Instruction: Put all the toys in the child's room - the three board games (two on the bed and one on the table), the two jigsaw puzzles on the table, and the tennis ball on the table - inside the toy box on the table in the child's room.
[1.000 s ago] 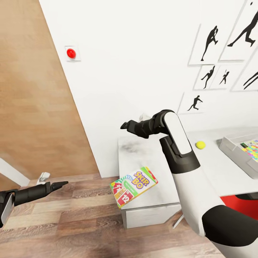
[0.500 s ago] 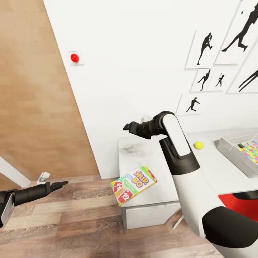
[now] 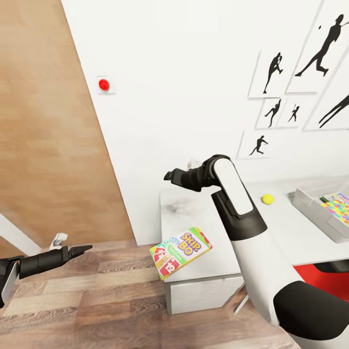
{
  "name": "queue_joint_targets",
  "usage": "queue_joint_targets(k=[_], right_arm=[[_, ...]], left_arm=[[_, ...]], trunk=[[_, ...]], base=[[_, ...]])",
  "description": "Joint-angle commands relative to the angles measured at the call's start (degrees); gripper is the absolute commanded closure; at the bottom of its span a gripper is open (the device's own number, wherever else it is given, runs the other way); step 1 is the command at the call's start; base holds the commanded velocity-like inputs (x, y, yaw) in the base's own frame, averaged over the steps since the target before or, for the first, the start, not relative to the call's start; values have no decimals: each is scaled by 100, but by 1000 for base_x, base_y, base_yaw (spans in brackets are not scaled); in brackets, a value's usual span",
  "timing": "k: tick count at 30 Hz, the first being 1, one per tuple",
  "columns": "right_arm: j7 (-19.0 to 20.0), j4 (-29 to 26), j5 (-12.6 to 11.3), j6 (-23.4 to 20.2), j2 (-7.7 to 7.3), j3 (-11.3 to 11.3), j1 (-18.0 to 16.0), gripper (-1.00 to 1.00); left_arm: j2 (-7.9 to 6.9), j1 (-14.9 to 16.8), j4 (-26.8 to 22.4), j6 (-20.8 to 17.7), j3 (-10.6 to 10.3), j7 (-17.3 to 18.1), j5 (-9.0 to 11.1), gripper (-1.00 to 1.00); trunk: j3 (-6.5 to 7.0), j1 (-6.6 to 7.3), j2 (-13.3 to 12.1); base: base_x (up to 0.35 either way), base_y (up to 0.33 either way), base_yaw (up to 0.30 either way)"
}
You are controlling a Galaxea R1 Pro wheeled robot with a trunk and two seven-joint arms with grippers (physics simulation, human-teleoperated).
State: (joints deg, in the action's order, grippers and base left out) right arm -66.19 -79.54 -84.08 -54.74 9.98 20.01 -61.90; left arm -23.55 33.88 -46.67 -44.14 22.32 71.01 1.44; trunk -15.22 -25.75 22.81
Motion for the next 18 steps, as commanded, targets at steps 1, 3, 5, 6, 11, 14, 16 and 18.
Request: queue_joint_targets(k=[1,3,5,6,11,14,16,18], right_arm=[[-57,18,-46,-13,1,18,-7,-100],[-54,68,-44,10,1,59,-7,-100],[-55,128,-41,24,1,104,-6,-100],[-57,161,-40,31,1,126,-6,-100],[-60,216,-40,40,1,161,-6,-100],[-59,223,-39,46,1,163,-6,-100],[-56,226,-41,68,1,167,-6,-100],[-51,227,-41,99,1,168,-6,-100]], left_arm=[[-1,4,0,-59,4,11,14,-100],[-1,4,0,-59,7,10,14,-100],[-1,4,0,-59,7,10,14,-100],[-1,4,0,-59,6,11,14,-100],[-1,4,0,-59,7,10,14,-100],[-1,4,0,-59,3,10,14,-100],[-1,4,0,-59,5,10,14,-100],[-1,4,0,-59,4,9,14,-100]], trunk=[[-2,-4,11],[17,-4,11],[36,-4,11],[45,-4,11],[92,-4,11],[120,-4,11],[139,-4,11],[158,-4,11]], base=[[0,0,0],[0,0,0],[0,0,0],[0,0,0],[0,0,0],[0,0,0],[0,0,0],[-4,0,0]])
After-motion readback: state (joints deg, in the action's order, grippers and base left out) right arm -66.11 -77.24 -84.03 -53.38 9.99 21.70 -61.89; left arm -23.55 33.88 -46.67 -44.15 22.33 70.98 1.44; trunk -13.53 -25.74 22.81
